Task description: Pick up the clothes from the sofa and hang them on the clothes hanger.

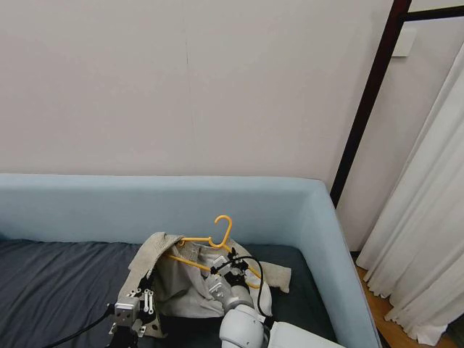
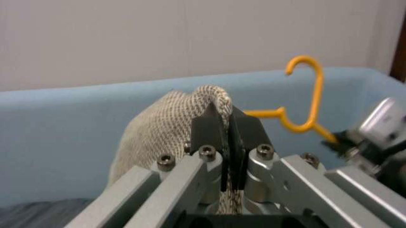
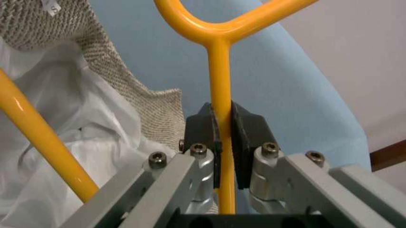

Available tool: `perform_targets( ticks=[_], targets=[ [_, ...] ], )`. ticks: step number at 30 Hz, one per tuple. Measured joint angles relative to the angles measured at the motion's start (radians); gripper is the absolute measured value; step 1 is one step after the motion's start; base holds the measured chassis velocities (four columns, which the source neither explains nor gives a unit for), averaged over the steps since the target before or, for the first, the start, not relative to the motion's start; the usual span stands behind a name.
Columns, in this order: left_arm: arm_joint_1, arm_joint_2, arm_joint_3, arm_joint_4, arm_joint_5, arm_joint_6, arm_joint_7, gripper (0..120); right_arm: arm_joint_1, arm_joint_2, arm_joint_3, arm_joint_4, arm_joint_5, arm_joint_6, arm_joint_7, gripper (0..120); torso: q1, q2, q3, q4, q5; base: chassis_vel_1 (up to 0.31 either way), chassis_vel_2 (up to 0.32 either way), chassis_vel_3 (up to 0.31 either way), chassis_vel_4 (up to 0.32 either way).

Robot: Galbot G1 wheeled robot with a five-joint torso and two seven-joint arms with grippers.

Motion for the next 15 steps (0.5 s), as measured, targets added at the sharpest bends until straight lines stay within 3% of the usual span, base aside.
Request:
perform_targets(
  ticks=[6, 15],
  targets=[
    [-0.008, -0.029, 0.040, -0.006, 0.020, -0.010, 0.057, 0, -0.002, 0.046, -0.046, -0.044, -0.028, -0.029, 0.013, 5, 0.000, 0.000, 0.000, 0.0002, 0.0000, 0.000, 0.000, 0.000, 0.000],
    [-0.002, -0.039, 0.040, -0.002, 0.041, -0.039, 0.099, 0, 0.017, 0.049, -0.068, -0.070, -0.060, -0.031, 0.007, 5, 0.000, 0.000, 0.000, 0.0000, 0.0000, 0.000, 0.000, 0.000, 0.000]
  ],
)
